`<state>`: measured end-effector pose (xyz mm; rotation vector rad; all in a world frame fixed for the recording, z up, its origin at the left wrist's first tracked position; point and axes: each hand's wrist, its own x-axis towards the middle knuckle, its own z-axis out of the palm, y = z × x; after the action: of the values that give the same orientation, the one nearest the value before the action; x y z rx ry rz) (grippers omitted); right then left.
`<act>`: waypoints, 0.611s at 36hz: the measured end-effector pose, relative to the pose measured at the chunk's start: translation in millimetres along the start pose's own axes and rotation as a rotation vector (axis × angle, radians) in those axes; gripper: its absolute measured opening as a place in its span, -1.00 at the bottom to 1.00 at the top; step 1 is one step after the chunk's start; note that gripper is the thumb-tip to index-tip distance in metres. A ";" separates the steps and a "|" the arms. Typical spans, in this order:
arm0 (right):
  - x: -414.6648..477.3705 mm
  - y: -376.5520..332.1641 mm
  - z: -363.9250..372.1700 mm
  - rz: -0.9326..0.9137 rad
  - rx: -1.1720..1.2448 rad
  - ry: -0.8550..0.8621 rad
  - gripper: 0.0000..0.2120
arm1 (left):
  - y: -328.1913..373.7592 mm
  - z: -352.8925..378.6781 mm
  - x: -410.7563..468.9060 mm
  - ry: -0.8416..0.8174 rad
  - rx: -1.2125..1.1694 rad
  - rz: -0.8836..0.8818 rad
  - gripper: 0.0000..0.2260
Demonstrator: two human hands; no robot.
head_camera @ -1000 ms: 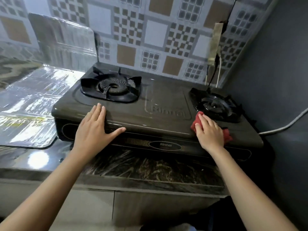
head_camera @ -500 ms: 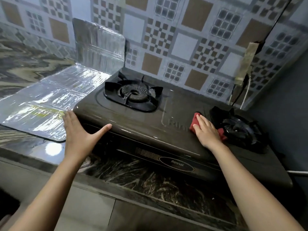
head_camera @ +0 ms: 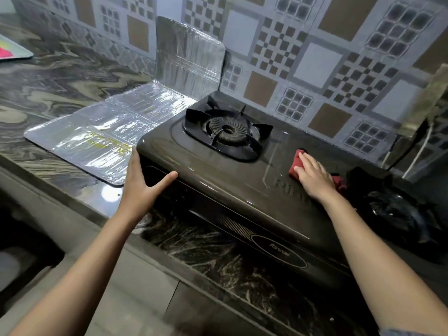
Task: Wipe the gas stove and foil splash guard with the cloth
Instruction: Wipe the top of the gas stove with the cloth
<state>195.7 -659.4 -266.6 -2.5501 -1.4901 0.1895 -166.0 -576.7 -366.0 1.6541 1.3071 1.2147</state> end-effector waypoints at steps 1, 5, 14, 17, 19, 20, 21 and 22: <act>-1.5 -2.7 0.8 -0.023 0.003 -0.008 -0.52 | -0.8 0.3 -0.1 0.005 -0.005 0.002 -0.03; -11.7 -14.8 4.8 -0.105 0.021 -0.044 -0.52 | 0.6 2.1 -1.3 0.028 -0.030 0.015 -0.06; -51.2 -48.6 16.9 -0.217 0.041 -0.028 -0.50 | 0.5 1.8 -2.6 0.034 -0.050 0.011 -0.06; -64.6 -54.5 19.6 -0.215 0.037 -0.022 -0.49 | 2.3 2.0 -3.7 0.031 -0.064 0.002 -0.06; -73.3 -55.3 19.8 -0.211 0.049 -0.020 -0.50 | 3.9 1.7 -4.4 0.025 -0.066 -0.008 -0.06; -78.2 -54.9 19.4 -0.214 0.058 -0.012 -0.51 | 4.6 1.5 -4.6 0.023 -0.063 -0.009 -0.06; -83.1 -53.4 19.2 -0.218 0.066 0.003 -0.52 | 4.2 1.2 -4.4 0.021 -0.060 -0.011 -0.07; -88.2 -51.4 18.7 -0.223 0.071 0.022 -0.52 | 4.1 0.8 -4.2 0.018 -0.058 -0.016 -0.06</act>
<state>105.2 -709.9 -271.9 -2.3023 -1.7114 0.1781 -164.2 -581.8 -363.6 1.5927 1.2812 1.2490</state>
